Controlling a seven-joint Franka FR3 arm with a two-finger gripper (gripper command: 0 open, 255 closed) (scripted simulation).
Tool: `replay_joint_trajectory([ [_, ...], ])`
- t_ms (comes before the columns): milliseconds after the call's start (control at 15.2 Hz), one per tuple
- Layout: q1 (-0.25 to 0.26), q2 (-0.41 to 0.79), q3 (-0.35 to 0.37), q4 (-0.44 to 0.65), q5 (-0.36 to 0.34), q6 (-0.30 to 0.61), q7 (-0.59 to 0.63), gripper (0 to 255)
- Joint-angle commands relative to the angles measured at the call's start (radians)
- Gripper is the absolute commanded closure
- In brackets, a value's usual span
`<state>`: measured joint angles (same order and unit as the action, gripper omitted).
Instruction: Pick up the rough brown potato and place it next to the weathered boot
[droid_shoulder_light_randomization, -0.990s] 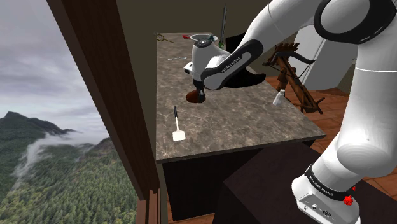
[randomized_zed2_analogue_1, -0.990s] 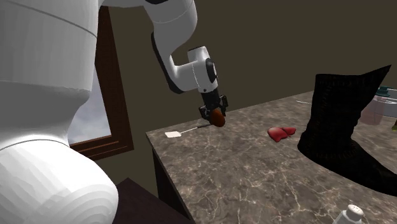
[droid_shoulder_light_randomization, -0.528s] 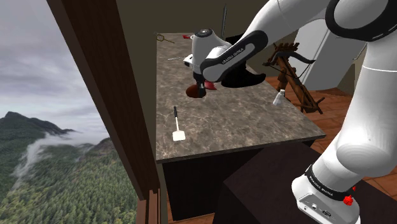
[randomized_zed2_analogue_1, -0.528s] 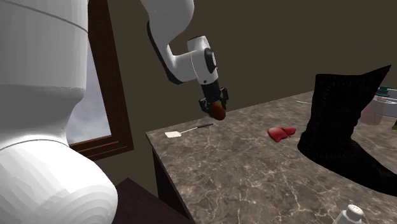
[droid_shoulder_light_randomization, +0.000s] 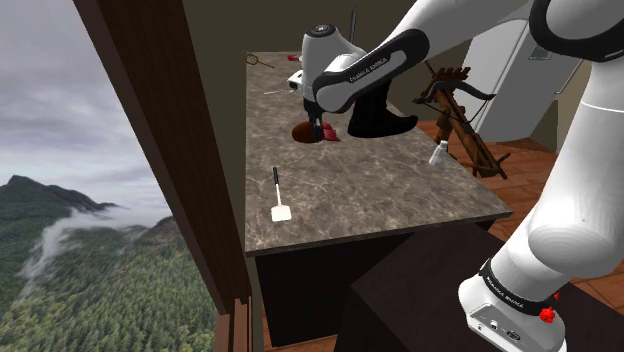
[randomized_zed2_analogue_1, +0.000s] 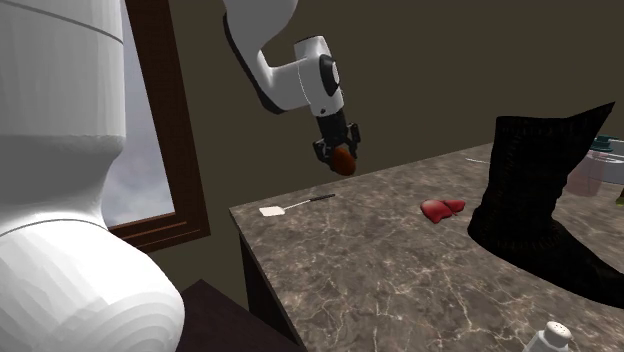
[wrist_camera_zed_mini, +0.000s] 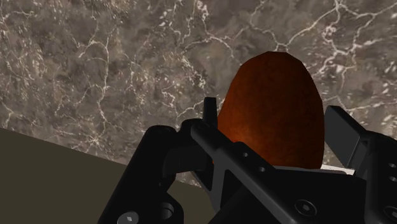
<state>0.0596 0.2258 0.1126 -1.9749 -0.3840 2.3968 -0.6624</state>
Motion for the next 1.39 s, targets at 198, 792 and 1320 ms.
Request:
replay_joint_trajectory([
  [198,-0.002,-0.033,0.007,0.022,0.023,-0.053,-0.024,255],
  [792,-0.003,-0.079,0.015,0.084,0.058,-0.156,-0.067,255],
  [1320,-0.002,-0.106,0.019,0.156,0.083,-0.251,-0.1,255],
])
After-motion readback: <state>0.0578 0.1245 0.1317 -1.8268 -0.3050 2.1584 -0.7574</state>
